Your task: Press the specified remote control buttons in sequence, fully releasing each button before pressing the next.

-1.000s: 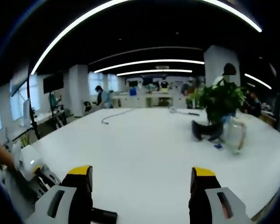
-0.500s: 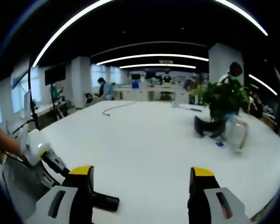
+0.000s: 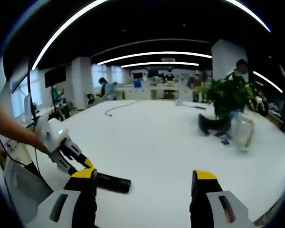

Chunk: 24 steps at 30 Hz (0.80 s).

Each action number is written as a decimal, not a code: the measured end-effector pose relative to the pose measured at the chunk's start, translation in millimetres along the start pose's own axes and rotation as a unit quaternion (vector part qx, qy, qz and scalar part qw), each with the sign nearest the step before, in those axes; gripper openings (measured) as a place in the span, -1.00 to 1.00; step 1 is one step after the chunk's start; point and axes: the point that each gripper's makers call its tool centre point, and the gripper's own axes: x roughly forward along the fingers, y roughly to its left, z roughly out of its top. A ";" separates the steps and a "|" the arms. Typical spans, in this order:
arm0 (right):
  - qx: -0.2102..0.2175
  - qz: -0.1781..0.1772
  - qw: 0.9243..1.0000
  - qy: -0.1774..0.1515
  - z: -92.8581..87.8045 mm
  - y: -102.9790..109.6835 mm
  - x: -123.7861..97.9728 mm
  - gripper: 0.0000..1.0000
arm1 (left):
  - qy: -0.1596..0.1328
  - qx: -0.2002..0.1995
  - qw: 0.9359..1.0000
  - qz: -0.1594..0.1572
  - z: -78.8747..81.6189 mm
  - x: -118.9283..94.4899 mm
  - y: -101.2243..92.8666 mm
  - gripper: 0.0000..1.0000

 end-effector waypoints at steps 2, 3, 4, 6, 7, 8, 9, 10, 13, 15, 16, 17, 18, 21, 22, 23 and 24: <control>0.001 0.001 1.000 0.002 -0.7 0.3 0.4 0.61 | 0.002 0.005 1.000 0.004 1.0 1.6 12.2 -0.55; 0.002 0.002 1.000 0.003 -0.8 0.6 0.5 0.60 | 0.003 0.006 1.000 0.005 0.9 2.2 16.6 -0.55; 0.001 0.003 1.000 0.004 -1.2 0.8 0.7 0.60 | 0.007 0.010 1.000 0.007 0.8 3.2 24.1 -0.55; 0.001 0.004 1.000 0.008 -2.3 1.5 1.3 0.60 | 0.014 0.026 1.000 0.008 1.1 3.5 36.3 -0.55; 0.001 0.004 1.000 0.007 -2.3 1.6 1.3 0.60 | 0.014 0.027 1.000 0.009 1.3 3.5 38.5 -0.55; 0.003 0.005 1.000 0.005 -1.4 1.8 1.2 0.60 | 0.015 0.026 0.999 0.010 2.7 3.6 46.9 -0.55; 0.004 0.005 1.000 0.003 -1.1 1.6 1.0 0.60 | 0.016 0.028 0.999 0.012 2.4 3.2 51.8 -0.55; 0.005 0.005 1.000 0.004 -1.3 1.3 1.0 0.60 | 0.021 0.032 0.999 0.016 2.2 3.2 60.7 -0.55; 0.009 0.006 1.000 0.009 -3.3 0.8 1.7 0.59 | 0.029 0.037 0.999 0.024 1.5 1.6 79.3 -0.55; 0.008 0.006 1.000 0.010 -3.6 1.2 1.9 0.59 | 0.034 0.039 0.998 0.027 1.0 0.9 90.1 -0.55; 0.007 0.006 1.000 0.011 -3.8 1.3 2.0 0.59 | 0.036 0.038 0.998 0.028 0.7 1.4 95.0 -0.55; 0.006 0.006 1.000 0.012 -4.2 1.5 2.2 0.59 | 0.038 0.039 0.998 0.030 -1.1 2.0 101.5 -0.55; 0.006 0.006 1.000 0.012 -4.3 1.7 2.3 0.59 | 0.042 0.040 0.998 0.034 -2.3 2.7 107.1 -0.54; 0.008 0.006 1.000 0.013 -4.7 1.3 2.5 0.58 | 0.051 0.042 0.997 0.040 -5.3 3.2 125.6 -0.54; 0.010 0.006 1.000 0.014 -4.7 1.3 2.6 0.58 | 0.055 0.045 0.997 0.041 -6.0 3.1 130.0 -0.54; 0.010 0.007 1.000 0.014 -4.8 1.2 2.6 0.58 | 0.058 0.048 0.996 0.042 -6.6 3.1 134.6 -0.54; 0.011 0.006 1.000 0.014 -5.0 0.8 2.7 0.58 | 0.061 0.050 0.996 0.045 -6.0 3.3 141.1 -0.54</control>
